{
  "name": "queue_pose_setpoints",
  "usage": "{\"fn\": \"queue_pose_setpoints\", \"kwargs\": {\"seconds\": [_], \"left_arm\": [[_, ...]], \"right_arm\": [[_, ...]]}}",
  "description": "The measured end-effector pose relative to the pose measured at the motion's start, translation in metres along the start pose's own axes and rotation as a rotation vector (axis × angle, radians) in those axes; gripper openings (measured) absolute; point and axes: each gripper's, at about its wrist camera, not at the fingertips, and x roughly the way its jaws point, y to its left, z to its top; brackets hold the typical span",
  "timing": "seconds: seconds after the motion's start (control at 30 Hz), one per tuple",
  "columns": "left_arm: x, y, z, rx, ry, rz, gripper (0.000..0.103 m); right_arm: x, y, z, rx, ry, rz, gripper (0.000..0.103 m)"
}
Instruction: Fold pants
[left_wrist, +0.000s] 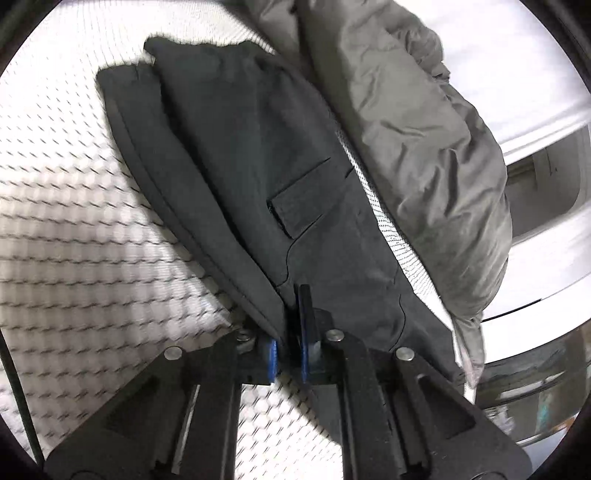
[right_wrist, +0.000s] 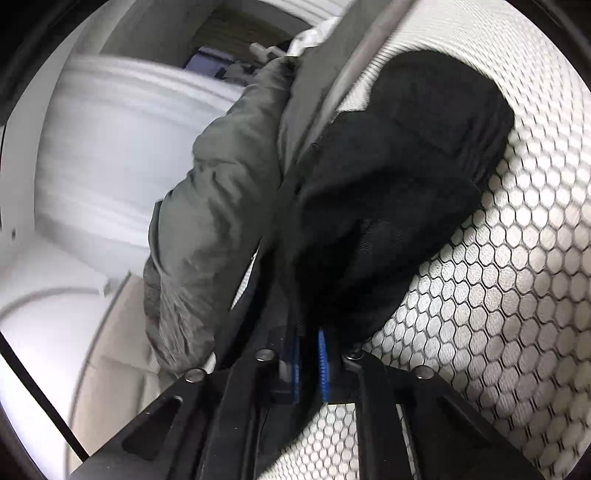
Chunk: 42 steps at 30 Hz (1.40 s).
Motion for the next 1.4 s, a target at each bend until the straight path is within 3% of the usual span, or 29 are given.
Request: {"fn": "queue_pose_setpoints", "kwargs": {"seconds": [0.13,0.3,0.47,0.6,0.7,0.77,0.97,1.03,1.1,1.13,1.17,1.23,1.3,1.4], "left_arm": [[-0.032,0.011,-0.006,0.016,-0.018,-0.010,0.006],[-0.077,0.042,-0.018,0.026,-0.034,0.022,0.006],[-0.097,0.068,-0.012,0.048,-0.063,0.114,0.006],[-0.101,0.074,-0.008,0.038,-0.055,0.124,0.007],[-0.107,0.067,-0.008,0.054,-0.073,0.161,0.012],[-0.114,0.060,-0.010,0.064,-0.096,0.183,0.023],[-0.146,0.040,-0.020,0.089,-0.157,0.136,0.061],[-0.151,0.032,-0.030,0.118,-0.159,0.070,0.066],[-0.148,0.023,-0.041,0.157,-0.117,0.006,0.069],[-0.144,0.018,-0.047,0.174,-0.089,-0.022,0.072],[-0.139,0.013,-0.052,0.183,-0.068,-0.043,0.076],[-0.125,0.001,-0.064,0.214,-0.001,-0.080,0.080],[-0.111,-0.009,-0.077,0.232,0.069,-0.100,0.081],[-0.093,-0.018,-0.094,0.203,0.179,-0.145,0.081]], "right_arm": [[-0.020,0.012,-0.010,-0.079,0.025,-0.010,0.004],[-0.047,0.007,-0.035,-0.074,0.090,0.001,0.004],[-0.053,0.014,-0.062,-0.109,0.154,-0.013,0.004],[-0.057,0.014,-0.074,-0.124,0.166,-0.046,0.004],[-0.062,0.012,-0.073,-0.114,0.155,-0.084,0.017],[-0.069,0.004,-0.068,-0.078,0.113,-0.123,0.032],[-0.088,-0.001,-0.063,-0.062,-0.008,-0.116,0.038],[-0.096,0.003,-0.064,-0.094,-0.075,-0.135,0.040],[-0.109,0.013,-0.066,-0.131,-0.190,-0.150,0.044],[-0.116,0.021,-0.068,-0.151,-0.243,-0.134,0.058],[-0.126,0.031,-0.069,-0.183,-0.292,-0.092,0.078],[-0.130,0.052,-0.076,-0.255,-0.342,-0.008,0.103],[-0.124,0.068,-0.085,-0.318,-0.323,0.025,0.103],[-0.097,0.087,-0.101,-0.371,-0.192,0.063,0.103]]}}
